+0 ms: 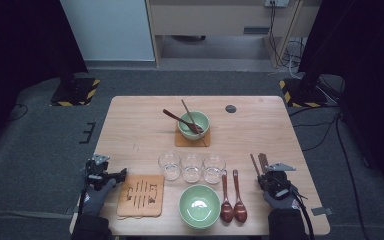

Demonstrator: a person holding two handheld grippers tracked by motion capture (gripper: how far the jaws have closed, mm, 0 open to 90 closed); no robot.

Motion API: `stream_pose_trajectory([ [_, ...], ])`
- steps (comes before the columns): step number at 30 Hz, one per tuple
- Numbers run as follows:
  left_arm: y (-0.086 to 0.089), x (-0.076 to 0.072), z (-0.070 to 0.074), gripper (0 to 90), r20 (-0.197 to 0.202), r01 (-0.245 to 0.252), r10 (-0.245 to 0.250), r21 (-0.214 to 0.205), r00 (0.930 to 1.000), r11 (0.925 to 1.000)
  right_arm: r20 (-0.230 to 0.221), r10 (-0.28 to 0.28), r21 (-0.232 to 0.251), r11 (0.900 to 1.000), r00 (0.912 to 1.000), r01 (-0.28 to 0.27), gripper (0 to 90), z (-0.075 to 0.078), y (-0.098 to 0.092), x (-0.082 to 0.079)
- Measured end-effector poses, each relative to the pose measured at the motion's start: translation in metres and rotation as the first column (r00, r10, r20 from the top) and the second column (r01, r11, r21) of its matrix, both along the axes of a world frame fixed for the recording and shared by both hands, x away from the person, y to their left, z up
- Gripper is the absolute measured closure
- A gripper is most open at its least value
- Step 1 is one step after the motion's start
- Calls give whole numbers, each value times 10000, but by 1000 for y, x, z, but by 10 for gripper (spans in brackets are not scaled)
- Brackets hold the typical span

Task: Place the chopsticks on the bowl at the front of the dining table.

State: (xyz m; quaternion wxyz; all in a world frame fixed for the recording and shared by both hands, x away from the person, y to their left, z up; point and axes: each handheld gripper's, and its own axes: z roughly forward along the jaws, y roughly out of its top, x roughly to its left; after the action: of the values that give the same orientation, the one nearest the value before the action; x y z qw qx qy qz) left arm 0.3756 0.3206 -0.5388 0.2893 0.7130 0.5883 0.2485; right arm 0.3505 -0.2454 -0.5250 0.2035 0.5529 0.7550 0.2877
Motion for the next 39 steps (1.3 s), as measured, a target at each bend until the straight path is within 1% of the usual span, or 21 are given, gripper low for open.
stream_pose_trajectory([
  [2, 0, 0, 0, 0, -1, 2, -2, 2, 10000, 10000, -41, 34, -89, 10000, 10000, -35, 817, -1, 1, 0],
  [4, 0, 0, 0, 0, -1, 0, 0, 0, 10000, 10000, -31, 37, -61, 10000, 10000, -38, 834, -1, 1, 0],
  [13, 0, 0, 0, 0, -2, 1, -1, 0, 10000, 10000, -90, 11, 106, 9999, 10000, -10, 844, -1, 2, 1],
  [16, 0, 0, 0, 0, -1, -1, 1, 0, 10000, 10000, 0, 81, 160, 9998, 10000, -81, 845, 0, 4, 1],
  [18, 0, 0, 0, 0, -1, 0, 0, 0, 10000, 10000, 76, 183, 235, 9996, 9998, -185, 846, 3, 10, 2],
  [21, 0, 0, 0, 0, -3, 3, -3, 3, 10000, 10000, 82, 227, 293, 9993, 9997, -229, 846, 5, 14, 4],
  [22, 0, 0, 0, 0, -3, 1, -1, 1, 10000, 10000, 91, 186, 405, 9990, 9998, -189, 846, 6, 17, 8],
  [25, 0, 0, 0, 0, 0, 1, -1, 0, 10000, 10000, 94, 169, 411, 9990, 9998, -173, 846, 7, 20, 11],
  [28, 0, 0, 0, 0, -1, 1, -1, 0, 10000, 10000, 4, 84, 540, 9985, 10000, -84, 846, 4, 25, 21],
  [29, 0, 0, 0, 0, -1, 1, -1, 0, 10000, 10000, 4, 84, 540, 9985, 10000, -84, 846, 4, 25, 21],
  [30, 0, 0, 0, 0, 1, 0, 0, -2, 10000, 10000, -11, 7, 487, 9988, 10000, -6, 846, 2, 25, 25],
  [32, 0, 0, 0, 0, -1, 1, -1, -1, 10000, 10000, 8, -39, 426, 9991, 10000, 39, 846, 1, 26, 28],
  [39, 0, 0, 0, 0, 0, 1, -1, -1, 10000, 10000, -29, 12, 365, 9993, 10000, -11, 842, -2, 28, 30],
])
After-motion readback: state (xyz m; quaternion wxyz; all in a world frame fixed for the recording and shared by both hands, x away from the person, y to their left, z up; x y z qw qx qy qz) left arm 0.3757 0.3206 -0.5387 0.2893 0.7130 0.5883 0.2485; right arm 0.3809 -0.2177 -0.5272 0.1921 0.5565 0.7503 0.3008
